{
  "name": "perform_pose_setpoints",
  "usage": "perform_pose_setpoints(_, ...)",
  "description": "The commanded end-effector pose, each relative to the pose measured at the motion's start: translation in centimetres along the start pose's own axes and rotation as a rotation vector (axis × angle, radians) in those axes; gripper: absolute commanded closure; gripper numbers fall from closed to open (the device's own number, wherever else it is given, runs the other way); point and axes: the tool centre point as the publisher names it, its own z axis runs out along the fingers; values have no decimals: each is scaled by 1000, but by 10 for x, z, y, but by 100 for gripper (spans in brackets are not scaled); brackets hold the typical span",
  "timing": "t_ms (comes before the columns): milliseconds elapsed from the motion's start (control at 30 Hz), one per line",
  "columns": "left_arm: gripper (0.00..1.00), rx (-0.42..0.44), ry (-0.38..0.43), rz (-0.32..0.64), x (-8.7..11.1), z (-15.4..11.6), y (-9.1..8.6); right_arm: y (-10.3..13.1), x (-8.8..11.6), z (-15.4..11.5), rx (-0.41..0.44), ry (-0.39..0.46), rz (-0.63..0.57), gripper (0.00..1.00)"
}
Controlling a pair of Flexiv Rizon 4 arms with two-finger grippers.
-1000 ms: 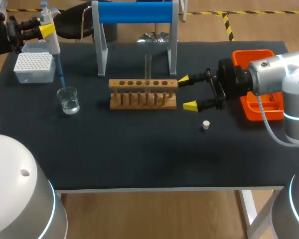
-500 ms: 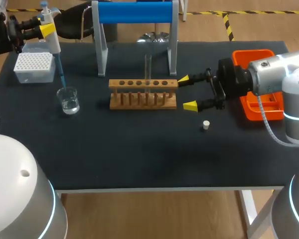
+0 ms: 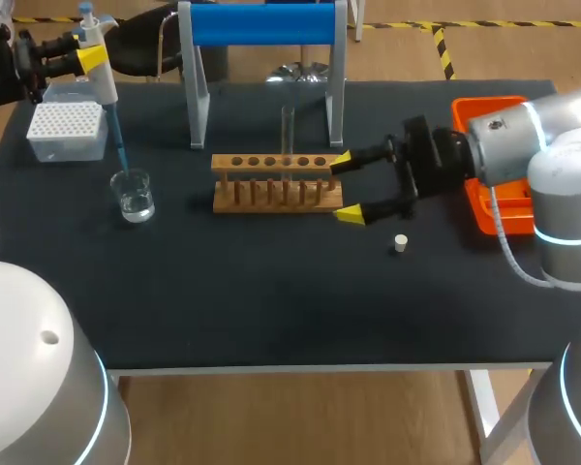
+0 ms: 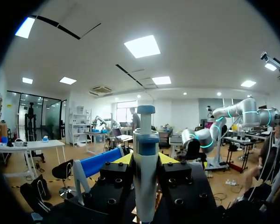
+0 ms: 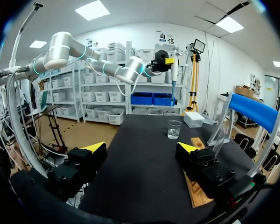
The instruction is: Invert the test tube, pick up the pipette, mount the tip to pipette, aspirate from beaker and dispense into the tube, eject the tip, return the pipette, and cap with the stopper.
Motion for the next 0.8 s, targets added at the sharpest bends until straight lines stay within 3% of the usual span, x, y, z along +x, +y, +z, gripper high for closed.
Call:
perform_pose_setpoints(33, 100, 0, 2, 1, -1, 0, 0, 16, 12, 23, 93, -77, -26, 0)
perform_pose_setpoints(333, 100, 0, 2, 1, -1, 0, 0, 37, 21, 80, 161, -120, -27, 0)
perform_pose_setpoints(800, 100, 0, 2, 1, -1, 0, 0, 30, 14, 138, 184, -151, 48, 0)
